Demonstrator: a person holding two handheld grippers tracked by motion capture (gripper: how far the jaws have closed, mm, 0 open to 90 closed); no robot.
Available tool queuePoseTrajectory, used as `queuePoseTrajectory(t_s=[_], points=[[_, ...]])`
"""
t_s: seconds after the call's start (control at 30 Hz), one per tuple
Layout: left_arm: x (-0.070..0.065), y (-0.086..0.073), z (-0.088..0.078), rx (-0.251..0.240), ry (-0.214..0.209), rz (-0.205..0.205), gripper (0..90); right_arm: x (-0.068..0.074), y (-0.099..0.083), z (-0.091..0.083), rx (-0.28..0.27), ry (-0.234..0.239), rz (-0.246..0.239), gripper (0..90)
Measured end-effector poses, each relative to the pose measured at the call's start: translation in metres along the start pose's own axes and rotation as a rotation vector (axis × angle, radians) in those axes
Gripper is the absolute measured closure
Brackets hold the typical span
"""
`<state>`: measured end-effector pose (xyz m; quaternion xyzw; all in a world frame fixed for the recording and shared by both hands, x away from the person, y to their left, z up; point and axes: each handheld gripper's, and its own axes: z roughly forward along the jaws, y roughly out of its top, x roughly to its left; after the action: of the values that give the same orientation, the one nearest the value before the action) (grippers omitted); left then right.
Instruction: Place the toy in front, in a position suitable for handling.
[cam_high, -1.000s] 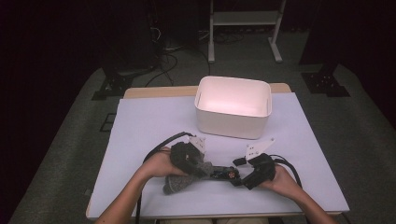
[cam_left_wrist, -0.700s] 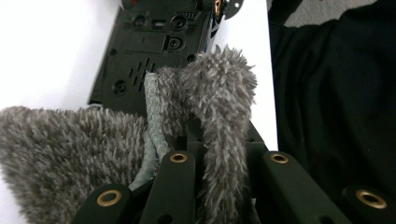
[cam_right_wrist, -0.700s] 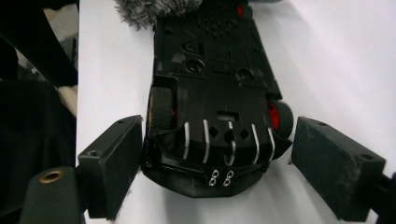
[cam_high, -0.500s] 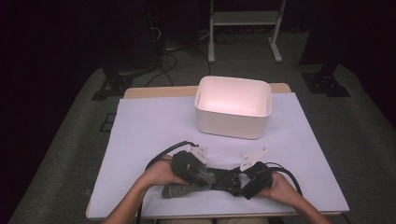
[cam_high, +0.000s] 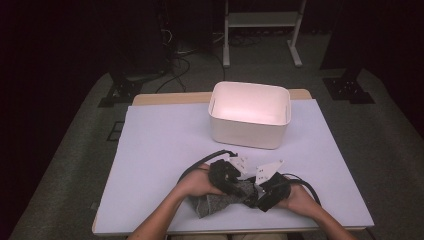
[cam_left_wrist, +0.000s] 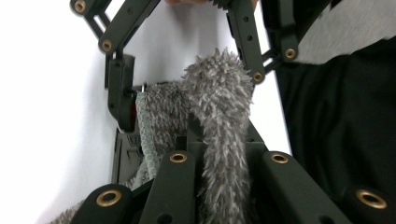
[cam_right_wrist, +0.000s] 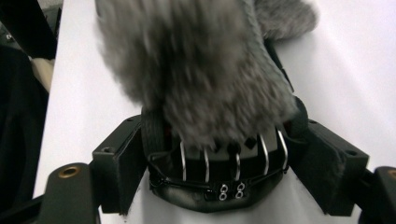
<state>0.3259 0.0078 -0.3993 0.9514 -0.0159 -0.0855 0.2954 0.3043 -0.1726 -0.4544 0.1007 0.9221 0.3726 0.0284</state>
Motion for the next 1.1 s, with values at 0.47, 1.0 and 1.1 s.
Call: queuePoseTrajectory(t_s=[0.47,1.0,1.1], points=[[-0.007,-0.059,-0.037,0.033,0.120,-0.094,80.5,0.005,-0.004,0.000,-0.020,-0.034,-0.041,22.5],[-0.008,-0.014,-0.006,-0.004,0.034,0.011,80.5,0.009,-0.005,0.002,-0.016,-0.056,-0.044,22.4],[-0.009,-0.007,-0.001,0.009,0.023,0.035,80.4,0.009,-0.005,0.002,-0.020,-0.056,-0.040,22.4]])
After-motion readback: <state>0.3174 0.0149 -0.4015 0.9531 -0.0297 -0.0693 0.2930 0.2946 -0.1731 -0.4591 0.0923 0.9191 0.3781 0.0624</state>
